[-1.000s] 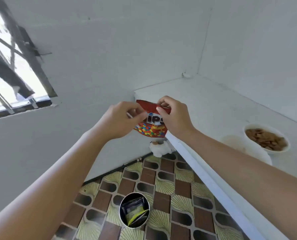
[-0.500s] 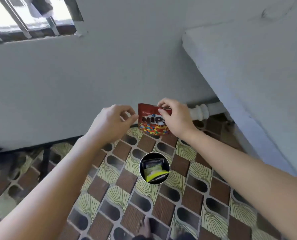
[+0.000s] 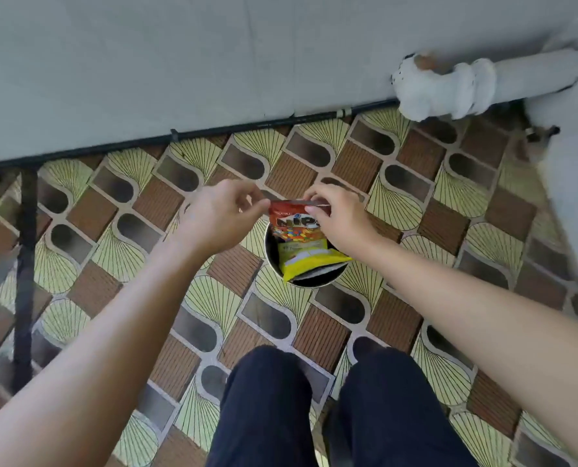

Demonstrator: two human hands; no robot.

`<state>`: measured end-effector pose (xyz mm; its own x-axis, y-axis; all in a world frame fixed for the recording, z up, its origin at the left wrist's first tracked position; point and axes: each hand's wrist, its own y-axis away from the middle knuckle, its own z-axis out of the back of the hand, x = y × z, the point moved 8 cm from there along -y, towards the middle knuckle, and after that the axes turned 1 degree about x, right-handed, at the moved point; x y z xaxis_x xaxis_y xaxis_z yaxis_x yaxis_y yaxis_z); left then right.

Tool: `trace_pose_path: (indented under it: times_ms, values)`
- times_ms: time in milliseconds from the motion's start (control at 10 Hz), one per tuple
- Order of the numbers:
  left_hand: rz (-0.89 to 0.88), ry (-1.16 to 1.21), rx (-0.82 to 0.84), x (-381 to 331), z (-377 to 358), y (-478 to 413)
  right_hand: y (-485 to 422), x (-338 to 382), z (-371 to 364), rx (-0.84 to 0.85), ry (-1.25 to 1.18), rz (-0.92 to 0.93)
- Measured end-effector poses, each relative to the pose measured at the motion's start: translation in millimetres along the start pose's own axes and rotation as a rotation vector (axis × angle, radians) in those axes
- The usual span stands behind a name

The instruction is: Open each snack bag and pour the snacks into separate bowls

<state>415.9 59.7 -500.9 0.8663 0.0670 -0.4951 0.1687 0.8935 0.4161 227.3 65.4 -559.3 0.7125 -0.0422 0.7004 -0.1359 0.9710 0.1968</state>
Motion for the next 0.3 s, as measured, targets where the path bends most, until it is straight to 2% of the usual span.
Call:
trace_pose_path:
  times_ms: [100, 200, 300]
  values:
    - [0.003, -0.021, 0.047, 10, -23, -8, -1, -25, -20, 0.068, -0.015, -0.044]
    - [0.01, -0.026, 0.072, 5, -17, -8, -1, -26, -10, 0.088, -0.01, -0.073]
    - [-0.013, -0.001, 0.032, -19, 12, -4, -2, -3, 27, 0.028, -0.074, -0.074]
